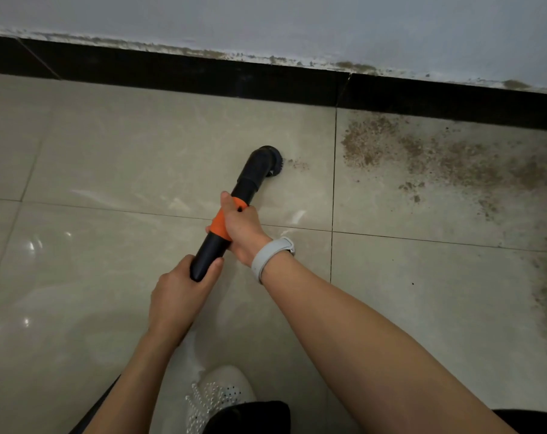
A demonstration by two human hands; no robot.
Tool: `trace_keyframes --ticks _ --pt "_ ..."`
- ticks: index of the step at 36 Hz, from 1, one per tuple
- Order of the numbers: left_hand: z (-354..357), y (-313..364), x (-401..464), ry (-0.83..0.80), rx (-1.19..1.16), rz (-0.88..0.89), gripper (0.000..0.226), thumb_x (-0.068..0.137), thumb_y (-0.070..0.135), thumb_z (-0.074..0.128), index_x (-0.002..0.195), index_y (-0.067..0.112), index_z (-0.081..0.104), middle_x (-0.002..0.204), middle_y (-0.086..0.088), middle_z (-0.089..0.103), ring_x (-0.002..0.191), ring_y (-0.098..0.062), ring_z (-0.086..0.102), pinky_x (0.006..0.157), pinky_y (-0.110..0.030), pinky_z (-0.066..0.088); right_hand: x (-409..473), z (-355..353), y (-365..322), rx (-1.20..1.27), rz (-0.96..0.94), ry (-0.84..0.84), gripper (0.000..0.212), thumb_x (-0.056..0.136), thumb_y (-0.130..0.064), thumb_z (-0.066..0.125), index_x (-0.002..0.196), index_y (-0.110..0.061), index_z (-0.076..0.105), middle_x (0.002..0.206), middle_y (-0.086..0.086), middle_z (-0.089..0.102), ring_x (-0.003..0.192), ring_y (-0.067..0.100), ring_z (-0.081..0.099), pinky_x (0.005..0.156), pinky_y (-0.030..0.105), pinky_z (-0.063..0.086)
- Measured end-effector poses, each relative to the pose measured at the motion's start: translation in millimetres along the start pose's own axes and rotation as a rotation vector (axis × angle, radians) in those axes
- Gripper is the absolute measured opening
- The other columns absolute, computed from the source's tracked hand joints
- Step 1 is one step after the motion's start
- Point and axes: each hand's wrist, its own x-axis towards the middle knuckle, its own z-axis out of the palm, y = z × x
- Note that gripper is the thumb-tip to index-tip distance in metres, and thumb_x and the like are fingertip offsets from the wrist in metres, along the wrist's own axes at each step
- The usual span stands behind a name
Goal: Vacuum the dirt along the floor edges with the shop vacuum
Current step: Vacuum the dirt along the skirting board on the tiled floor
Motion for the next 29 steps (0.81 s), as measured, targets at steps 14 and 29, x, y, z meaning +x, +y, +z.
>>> trace_keyframes --ticks 14,29 --pt "18.8 25.0 -1.4 -0.098 -0.009 0.066 0.037 0.084 0.058 0.055 0.075 0.022 0.051 0.061 -0.001 0.058 0.06 -0.021 0.058 0.055 -0.033 0.043 0.6 -36.5 -9.8 0.054 -0.04 0.09 0.037 0.098 -0.038 0.052 0.116 -0.008 0.04 0.084 0.005 0.051 0.061 0.018 0.059 0.075 0.038 0.056" --pt "19.2 23.1 -5.4 -0.047 0.025 0.048 0.043 0.08 0.064 0.053 0.076 0.021 0.051 0.064 -0.004 0.061 0.068 -0.029 0.06 0.06 -0.036 0.045 3.5 -32.8 -3.8 0.035 -0.087 0.116 0.033 0.097 -0.034 0.054 0.109 -0.007 0.04 0.073 0.006 0.048 0.045 0.014 0.057 0.064 0.038 0.055"
